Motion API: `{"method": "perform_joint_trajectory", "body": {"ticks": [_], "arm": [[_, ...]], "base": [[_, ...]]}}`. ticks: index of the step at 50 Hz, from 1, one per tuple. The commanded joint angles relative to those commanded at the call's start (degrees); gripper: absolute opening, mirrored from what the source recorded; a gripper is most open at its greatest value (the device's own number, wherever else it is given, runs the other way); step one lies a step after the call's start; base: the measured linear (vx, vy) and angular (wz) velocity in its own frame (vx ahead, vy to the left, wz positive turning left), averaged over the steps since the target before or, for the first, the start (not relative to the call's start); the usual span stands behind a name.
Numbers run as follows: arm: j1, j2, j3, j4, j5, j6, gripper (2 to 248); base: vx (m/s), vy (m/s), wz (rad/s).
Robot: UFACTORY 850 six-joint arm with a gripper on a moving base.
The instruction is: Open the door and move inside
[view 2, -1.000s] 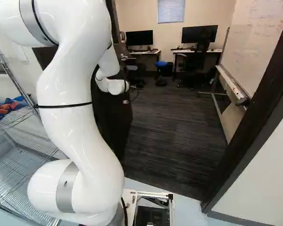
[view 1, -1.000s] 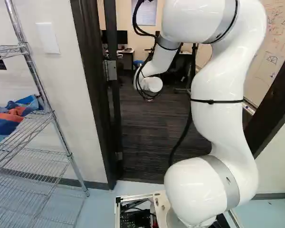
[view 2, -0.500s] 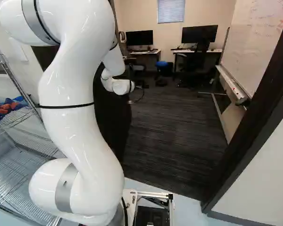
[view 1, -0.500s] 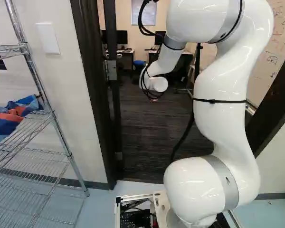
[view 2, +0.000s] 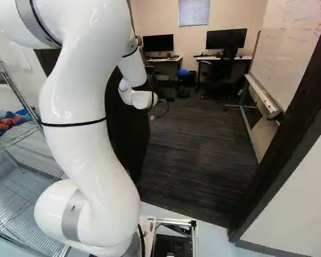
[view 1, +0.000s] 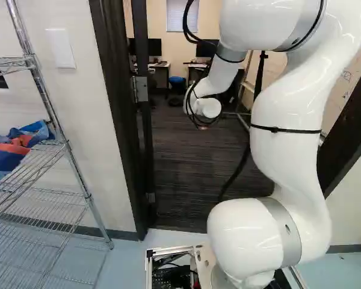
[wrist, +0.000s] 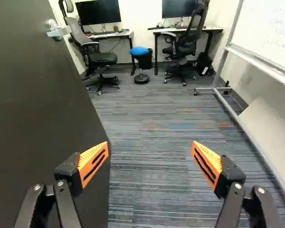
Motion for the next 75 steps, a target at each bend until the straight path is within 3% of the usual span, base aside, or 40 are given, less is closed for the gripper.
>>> {"method": "perform_joint_trajectory", "body": {"ticks": [50, 75], "arm": [[-7.64, 8.53, 10.00, -9.74, 0.00, 0.00, 247], [-7.67, 9.73, 11.44, -9.83, 0.28, 0.00, 247]], "base": [[0.000, 0.000, 0.000], [0.000, 0.000, 0.000]]}}
